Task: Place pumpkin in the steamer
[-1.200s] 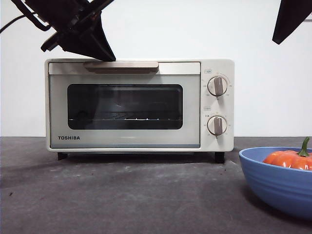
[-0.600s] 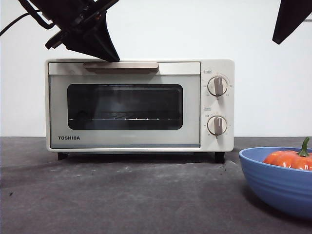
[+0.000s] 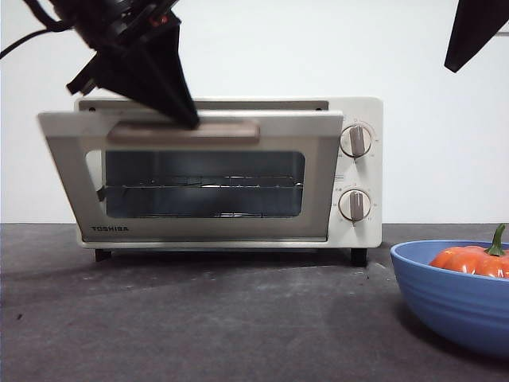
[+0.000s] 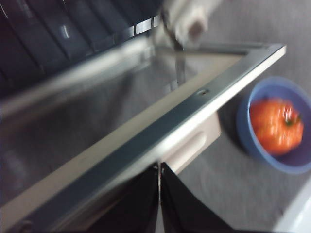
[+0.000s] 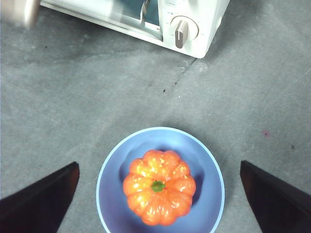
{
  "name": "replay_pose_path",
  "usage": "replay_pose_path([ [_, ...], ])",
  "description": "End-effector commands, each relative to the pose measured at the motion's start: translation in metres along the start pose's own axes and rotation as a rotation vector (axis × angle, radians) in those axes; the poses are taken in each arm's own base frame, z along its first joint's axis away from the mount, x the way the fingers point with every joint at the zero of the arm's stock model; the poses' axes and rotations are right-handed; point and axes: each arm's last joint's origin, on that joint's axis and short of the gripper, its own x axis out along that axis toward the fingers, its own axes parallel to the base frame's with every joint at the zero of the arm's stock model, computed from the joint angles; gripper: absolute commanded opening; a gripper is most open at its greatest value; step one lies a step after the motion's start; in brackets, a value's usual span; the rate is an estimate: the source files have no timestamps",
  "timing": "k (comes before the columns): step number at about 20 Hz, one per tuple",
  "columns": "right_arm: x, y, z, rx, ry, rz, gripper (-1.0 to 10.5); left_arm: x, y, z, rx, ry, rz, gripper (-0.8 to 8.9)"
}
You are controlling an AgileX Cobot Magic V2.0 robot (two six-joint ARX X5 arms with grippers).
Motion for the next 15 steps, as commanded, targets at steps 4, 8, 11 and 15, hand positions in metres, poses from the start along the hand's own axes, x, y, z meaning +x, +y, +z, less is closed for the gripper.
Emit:
replay_pose_path([
  [4,-0.002,0.001,0.002,0.01,-0.011,0.006,5.5,0.015,0.001,-0.016,-0.012,0.176,0.06,0.16],
  [8,-0.002,0.001,0.002,0.01,-0.011,0.006,5.5,0.015,0.0,-0.022,-0.018,0.237,0.06,0.16],
  [11,-0.002,0.001,0.002,0.011,-0.011,0.006,5.5,0.013,0.0,-0.024,-0.017,0.251,0.061,0.16],
  [15,-0.002,0.001,0.002,0.011,-0.011,0.006,5.5,0.0,-0.005,-0.022,0.008,0.201,0.056,0.16],
])
